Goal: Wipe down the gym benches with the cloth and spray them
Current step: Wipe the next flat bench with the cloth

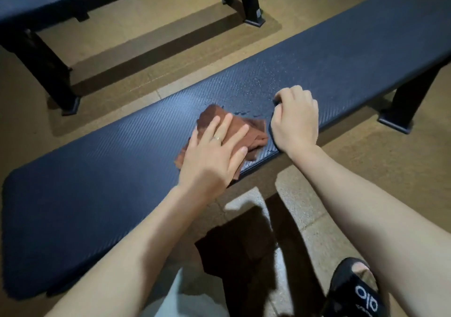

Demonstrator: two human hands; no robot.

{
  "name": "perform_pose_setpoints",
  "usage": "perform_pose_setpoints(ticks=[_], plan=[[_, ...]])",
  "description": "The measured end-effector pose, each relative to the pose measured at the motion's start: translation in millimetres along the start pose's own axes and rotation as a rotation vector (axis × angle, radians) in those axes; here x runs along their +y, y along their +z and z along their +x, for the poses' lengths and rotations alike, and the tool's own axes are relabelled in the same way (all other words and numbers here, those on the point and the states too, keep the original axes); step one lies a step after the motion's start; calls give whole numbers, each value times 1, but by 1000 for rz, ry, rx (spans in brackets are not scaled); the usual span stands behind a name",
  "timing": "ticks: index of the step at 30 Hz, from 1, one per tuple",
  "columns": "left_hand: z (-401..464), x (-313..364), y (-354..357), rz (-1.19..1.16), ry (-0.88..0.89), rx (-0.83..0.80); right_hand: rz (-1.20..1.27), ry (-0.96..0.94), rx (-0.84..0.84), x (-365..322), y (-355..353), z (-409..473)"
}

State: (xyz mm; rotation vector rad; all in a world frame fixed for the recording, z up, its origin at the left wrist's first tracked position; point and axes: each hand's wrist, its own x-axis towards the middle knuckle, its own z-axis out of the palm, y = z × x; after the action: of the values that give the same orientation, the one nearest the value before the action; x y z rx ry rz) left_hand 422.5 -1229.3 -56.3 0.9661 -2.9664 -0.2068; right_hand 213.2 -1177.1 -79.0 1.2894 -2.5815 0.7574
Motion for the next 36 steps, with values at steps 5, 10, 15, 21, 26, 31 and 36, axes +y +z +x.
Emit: perform_pose_setpoints(ticks=[5,10,15,21,26,31,36], plan=[[16,15,1,8,4,24,14,-46,-13,26,-8,18],[-85,-16,5,145,139,-9,-24,-75,-35,34,-9,23],[-83,-18,7,310,150,-15,20,-60,-3,35,-7,21],[9,50,18,267,163,79,85,-135,-36,47,-10,37],[0,44,17,304,232,49,77,-112,-32,66,-16,46],[-62,-14,6,326,230,-5,51,-118,-38,63,-13,42],[-25,14,9,327,201,-27,96,-120,-30,62,-13,45]])
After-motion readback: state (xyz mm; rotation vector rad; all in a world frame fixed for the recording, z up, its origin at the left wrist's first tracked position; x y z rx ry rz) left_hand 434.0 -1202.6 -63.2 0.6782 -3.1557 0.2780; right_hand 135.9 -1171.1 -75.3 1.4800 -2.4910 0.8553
